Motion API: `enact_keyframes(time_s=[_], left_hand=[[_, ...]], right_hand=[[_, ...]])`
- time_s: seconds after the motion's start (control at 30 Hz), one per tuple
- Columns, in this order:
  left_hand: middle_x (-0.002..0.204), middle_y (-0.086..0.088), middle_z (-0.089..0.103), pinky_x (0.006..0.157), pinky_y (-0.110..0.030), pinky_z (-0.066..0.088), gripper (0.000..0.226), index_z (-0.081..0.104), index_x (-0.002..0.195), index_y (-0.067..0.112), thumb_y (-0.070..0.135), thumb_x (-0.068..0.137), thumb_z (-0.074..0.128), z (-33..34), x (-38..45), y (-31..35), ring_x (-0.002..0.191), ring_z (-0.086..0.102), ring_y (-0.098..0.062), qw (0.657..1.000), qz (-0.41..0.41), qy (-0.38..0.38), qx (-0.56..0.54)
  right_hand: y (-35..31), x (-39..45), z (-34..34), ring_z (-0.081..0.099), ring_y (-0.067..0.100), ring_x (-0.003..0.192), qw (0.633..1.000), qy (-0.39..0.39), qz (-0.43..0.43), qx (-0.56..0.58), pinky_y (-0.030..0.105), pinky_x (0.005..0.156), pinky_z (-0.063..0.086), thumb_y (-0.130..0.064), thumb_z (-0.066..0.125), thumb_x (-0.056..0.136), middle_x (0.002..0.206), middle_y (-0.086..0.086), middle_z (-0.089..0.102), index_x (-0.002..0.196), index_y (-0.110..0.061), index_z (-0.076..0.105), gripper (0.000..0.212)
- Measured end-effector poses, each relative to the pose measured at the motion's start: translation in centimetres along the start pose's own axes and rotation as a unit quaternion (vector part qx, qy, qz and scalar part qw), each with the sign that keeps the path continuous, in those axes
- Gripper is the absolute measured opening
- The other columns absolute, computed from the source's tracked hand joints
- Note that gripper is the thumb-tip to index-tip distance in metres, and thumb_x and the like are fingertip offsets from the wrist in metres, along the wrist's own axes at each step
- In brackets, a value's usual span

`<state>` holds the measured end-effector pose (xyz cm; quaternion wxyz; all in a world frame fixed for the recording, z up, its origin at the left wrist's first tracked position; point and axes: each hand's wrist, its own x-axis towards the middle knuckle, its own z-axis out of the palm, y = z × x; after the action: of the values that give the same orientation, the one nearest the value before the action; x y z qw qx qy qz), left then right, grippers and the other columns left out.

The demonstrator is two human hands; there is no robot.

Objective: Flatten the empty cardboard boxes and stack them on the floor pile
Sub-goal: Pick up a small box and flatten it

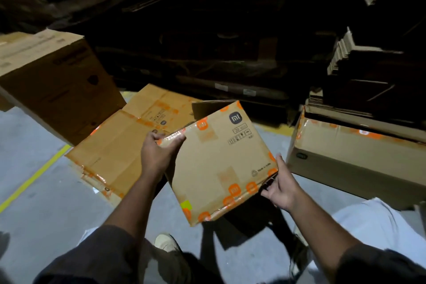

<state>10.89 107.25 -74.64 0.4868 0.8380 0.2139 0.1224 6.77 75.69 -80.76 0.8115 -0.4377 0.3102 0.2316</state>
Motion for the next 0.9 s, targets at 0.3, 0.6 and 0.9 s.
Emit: enact_keyframes(time_s=[0.3, 0.6, 0.9], left_hand=[[0.122, 0.012, 0.065, 0.091, -0.039, 0.057, 0.108, 0.050, 0.141, 0.037, 0.081, 0.047, 0.080, 0.2, -2.9, 1.3, 0.109, 0.062, -0.011, 0.956, 0.070, -0.252, 0.129], [0.119, 0.003, 0.073, 0.098, -0.039, 0.056, 0.081, 0.056, 0.135, 0.021, 0.061, 0.069, 0.083, 3.4, -9.5, -4.4, 0.108, 0.069, -0.012, 0.963, -0.117, -0.141, -0.198], [0.134, 0.004, 0.056, 0.084, -0.041, 0.061, 0.070, 0.037, 0.142, 0.023, 0.055, 0.088, 0.069, 7.7, -11.7, -8.8, 0.113, 0.061, -0.015, 0.848, -0.380, -0.351, -0.114]], right_hand=[[0.0, 2.1, 3.4, 0.069, 0.026, 0.093, 0.984, 0.123, -0.125, 0.015, 0.048, 0.091, 0.056, -0.047, 0.073, 0.087, 0.102, 0.006, 0.072, 0.112, -0.022, 0.061, 0.037], [-8.2, 1.4, 11.1, 0.067, 0.024, 0.099, 0.776, 0.104, -0.457, -0.422, 0.038, 0.085, 0.053, -0.033, 0.050, 0.102, 0.105, 0.003, 0.076, 0.114, -0.017, 0.074, 0.031], [0.0, 4.5, 8.7, 0.048, 0.006, 0.135, 0.501, -0.047, -0.517, -0.692, 0.009, 0.102, 0.024, -0.025, 0.057, 0.101, 0.143, -0.014, 0.055, 0.137, -0.029, 0.061, 0.036]])
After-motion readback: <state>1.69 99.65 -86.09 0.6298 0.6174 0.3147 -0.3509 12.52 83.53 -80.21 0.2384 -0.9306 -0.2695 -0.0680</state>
